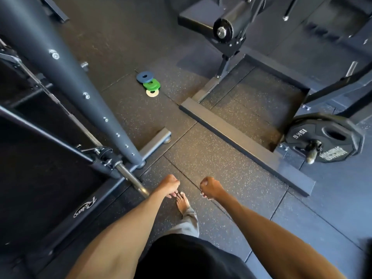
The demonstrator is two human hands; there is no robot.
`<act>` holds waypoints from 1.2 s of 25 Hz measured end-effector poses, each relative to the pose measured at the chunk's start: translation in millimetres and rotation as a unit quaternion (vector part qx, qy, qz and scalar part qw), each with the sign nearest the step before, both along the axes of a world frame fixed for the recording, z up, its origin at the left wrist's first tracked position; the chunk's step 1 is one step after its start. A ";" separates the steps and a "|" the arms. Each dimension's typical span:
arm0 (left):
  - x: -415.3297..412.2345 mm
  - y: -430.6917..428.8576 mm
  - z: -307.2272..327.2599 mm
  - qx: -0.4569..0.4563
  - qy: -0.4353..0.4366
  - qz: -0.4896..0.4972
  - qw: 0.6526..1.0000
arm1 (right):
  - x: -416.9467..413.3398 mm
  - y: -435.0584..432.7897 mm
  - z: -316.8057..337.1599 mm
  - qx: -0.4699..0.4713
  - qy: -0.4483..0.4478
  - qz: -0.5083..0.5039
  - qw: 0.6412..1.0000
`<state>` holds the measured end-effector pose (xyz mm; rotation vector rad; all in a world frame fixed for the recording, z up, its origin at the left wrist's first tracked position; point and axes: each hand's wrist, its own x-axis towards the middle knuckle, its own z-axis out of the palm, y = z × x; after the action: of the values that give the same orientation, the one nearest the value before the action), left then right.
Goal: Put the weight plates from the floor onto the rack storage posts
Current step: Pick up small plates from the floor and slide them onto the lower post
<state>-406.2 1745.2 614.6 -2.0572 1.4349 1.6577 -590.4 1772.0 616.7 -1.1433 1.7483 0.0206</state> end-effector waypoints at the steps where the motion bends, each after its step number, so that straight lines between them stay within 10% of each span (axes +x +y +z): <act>1: -1.8 -18.7 -0.2 0.005 0.000 0.010 1.000 | -2.7 -21.8 1.1 0.005 0.000 -0.005 1.000; 30: 93.2 -678.3 -28.5 -0.012 -0.002 0.282 0.959 | 111.9 -753.3 -56.8 0.035 -0.012 0.241 0.970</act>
<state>-313.0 1067.0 586.2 -2.6523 0.9090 1.8101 -478.5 1018.7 559.9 -1.4818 1.3994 0.3587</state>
